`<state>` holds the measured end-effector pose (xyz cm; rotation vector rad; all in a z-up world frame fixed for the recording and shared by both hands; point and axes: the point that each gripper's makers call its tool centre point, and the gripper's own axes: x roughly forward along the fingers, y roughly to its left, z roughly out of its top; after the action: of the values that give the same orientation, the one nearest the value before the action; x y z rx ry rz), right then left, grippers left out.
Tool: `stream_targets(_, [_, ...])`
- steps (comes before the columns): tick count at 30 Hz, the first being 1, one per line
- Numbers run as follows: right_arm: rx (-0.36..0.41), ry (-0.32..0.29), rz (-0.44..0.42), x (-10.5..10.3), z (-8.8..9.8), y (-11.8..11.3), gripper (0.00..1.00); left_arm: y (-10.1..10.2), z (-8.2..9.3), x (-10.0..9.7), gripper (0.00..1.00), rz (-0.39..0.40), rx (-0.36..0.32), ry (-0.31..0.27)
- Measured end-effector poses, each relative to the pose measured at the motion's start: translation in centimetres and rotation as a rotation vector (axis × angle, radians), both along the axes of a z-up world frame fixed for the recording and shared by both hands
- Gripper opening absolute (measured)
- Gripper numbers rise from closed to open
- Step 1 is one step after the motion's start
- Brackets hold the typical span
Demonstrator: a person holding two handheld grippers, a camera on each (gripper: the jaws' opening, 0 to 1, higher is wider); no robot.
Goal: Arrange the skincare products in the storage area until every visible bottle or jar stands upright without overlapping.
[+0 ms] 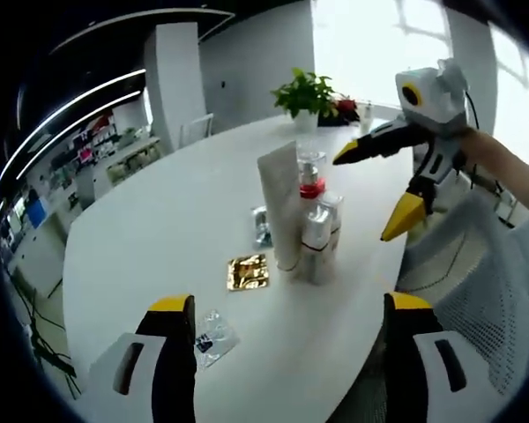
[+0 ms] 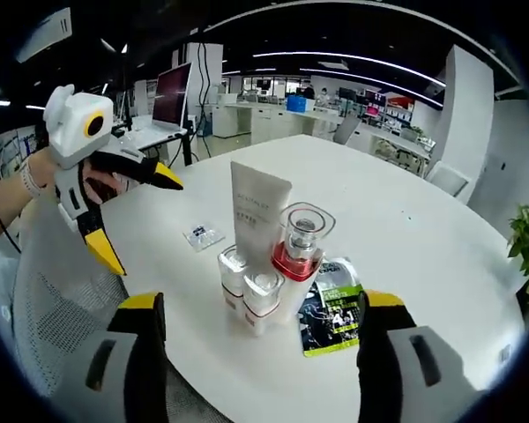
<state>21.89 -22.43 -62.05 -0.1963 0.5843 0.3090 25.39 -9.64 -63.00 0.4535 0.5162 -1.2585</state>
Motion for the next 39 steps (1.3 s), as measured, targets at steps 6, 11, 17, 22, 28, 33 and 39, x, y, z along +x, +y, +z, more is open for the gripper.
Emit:
stream_targets(6, [0.005,-0.001,-0.004,0.1,-0.1,-0.3,0.96,0.0,-0.1,-0.1,0.91,-0.009,0.009,0.003])
stream_targets(11, [0.020,-0.014,-0.006,0.1,0.1,-0.5,0.99,0.0,-0.2,0.0,0.95,-0.009,0.009,0.005])
stream_targets(17, [0.020,-0.001,-0.022,0.0,-0.4,-1.4,1.00,0.3,-0.8,-0.1,0.97,-0.015,0.027,0.012])
stream_targets(22, [0.025,0.014,-0.054,-0.1,-1.2,-2.7,1.00,0.5,-1.0,0.2,0.97,0.009,0.027,0.019])
stream_targets(28, [0.052,0.035,-0.096,-0.3,-2.7,-4.5,1.00,0.5,-0.9,0.3,0.97,0.011,0.014,0.022])
stream_targets(33, [0.051,0.068,-0.128,-0.5,-4.1,-6.3,0.98,0.6,-1.1,0.3,0.97,0.016,0.010,0.035])
stream_targets(39, [0.042,0.102,-0.147,-0.5,-5.8,-7.8,0.97,0.6,-1.4,0.1,0.97,0.023,0.008,0.052])
